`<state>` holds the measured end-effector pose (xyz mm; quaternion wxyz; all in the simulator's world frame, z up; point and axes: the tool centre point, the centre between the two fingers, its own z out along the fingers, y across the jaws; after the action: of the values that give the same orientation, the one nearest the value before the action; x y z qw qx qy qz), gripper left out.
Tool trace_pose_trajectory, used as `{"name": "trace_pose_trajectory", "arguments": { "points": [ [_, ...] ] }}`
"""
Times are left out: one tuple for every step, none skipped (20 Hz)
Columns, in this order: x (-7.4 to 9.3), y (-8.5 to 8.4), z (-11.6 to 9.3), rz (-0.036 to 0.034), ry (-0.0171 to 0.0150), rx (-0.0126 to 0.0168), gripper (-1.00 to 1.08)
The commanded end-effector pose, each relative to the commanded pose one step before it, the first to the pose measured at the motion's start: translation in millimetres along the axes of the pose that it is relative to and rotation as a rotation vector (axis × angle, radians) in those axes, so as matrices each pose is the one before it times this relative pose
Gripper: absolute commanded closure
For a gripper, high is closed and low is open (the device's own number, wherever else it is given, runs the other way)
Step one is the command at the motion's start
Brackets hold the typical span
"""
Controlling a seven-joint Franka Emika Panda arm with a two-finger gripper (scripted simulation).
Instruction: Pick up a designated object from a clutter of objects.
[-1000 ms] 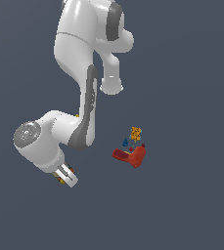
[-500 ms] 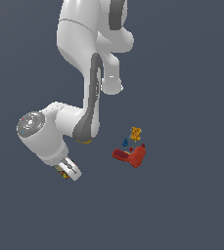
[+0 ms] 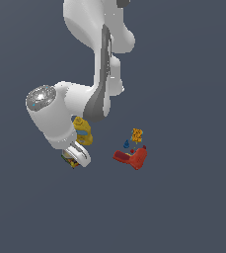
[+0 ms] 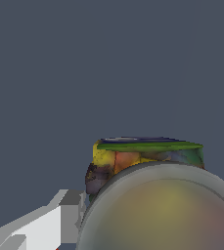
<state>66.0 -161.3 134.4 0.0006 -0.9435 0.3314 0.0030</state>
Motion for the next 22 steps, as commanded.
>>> {"name": "trace_pose_trajectory", "arguments": {
  "points": [
    [-14.79, -1.70, -18.47, -0.00013, 0.00365, 0.00244, 1.08],
    [-6.18, -0.54, -6.62, 0.00000, 0.00000, 0.00000, 1.08],
    [-6.20, -0.54, -6.65, 0.00000, 0.00000, 0.00000, 1.08],
    [-6.21, -0.53, -6.68, 0.00000, 0.00000, 0.00000, 1.08],
    [-6.22, -0.53, -6.70, 0.00000, 0.00000, 0.00000, 1.08],
    [-6.22, -0.53, -6.73, 0.00000, 0.00000, 0.00000, 1.08],
    [-6.23, -0.53, -6.76, 0.00000, 0.00000, 0.00000, 1.08],
    [-6.24, -0.53, -6.79, 0.00000, 0.00000, 0.00000, 1.08],
    [-6.25, -0.52, -6.82, 0.00000, 0.00000, 0.00000, 1.08],
    [-6.26, -0.52, -6.86, 0.00000, 0.00000, 0.00000, 1.08],
    [-6.46, -0.69, -7.13, -0.00022, 0.00060, -0.00027, 1.08],
    [-6.29, -0.51, -6.94, 0.00000, 0.00000, 0.00000, 1.08],
    [-6.42, -0.62, -7.10, 0.00002, 0.00048, -0.00049, 1.08],
    [-6.34, -0.51, -7.05, 0.00000, 0.00000, 0.00000, 1.08],
    [-6.46, -0.60, -7.19, 0.00007, 0.00046, -0.00051, 1.08],
    [-6.40, -0.52, -7.18, 0.00000, 0.00000, 0.00000, 1.08],
    [-6.54, -0.61, -7.34, 0.00009, 0.00046, -0.00050, 1.08],
    [-6.50, -0.53, -7.34, 0.00000, 0.00000, 0.00000, 1.08],
    [-6.66, -0.62, -7.52, 0.00012, 0.00046, -0.00050, 1.08],
    [-6.73, -0.64, -7.62, 0.00013, 0.00046, -0.00050, 1.08],
    [-6.72, -0.57, -7.67, 0.00000, 0.00000, 0.00000, 1.08],
    [-6.91, -0.67, -7.88, 0.00015, 0.00046, -0.00049, 1.08]
  ]
}}
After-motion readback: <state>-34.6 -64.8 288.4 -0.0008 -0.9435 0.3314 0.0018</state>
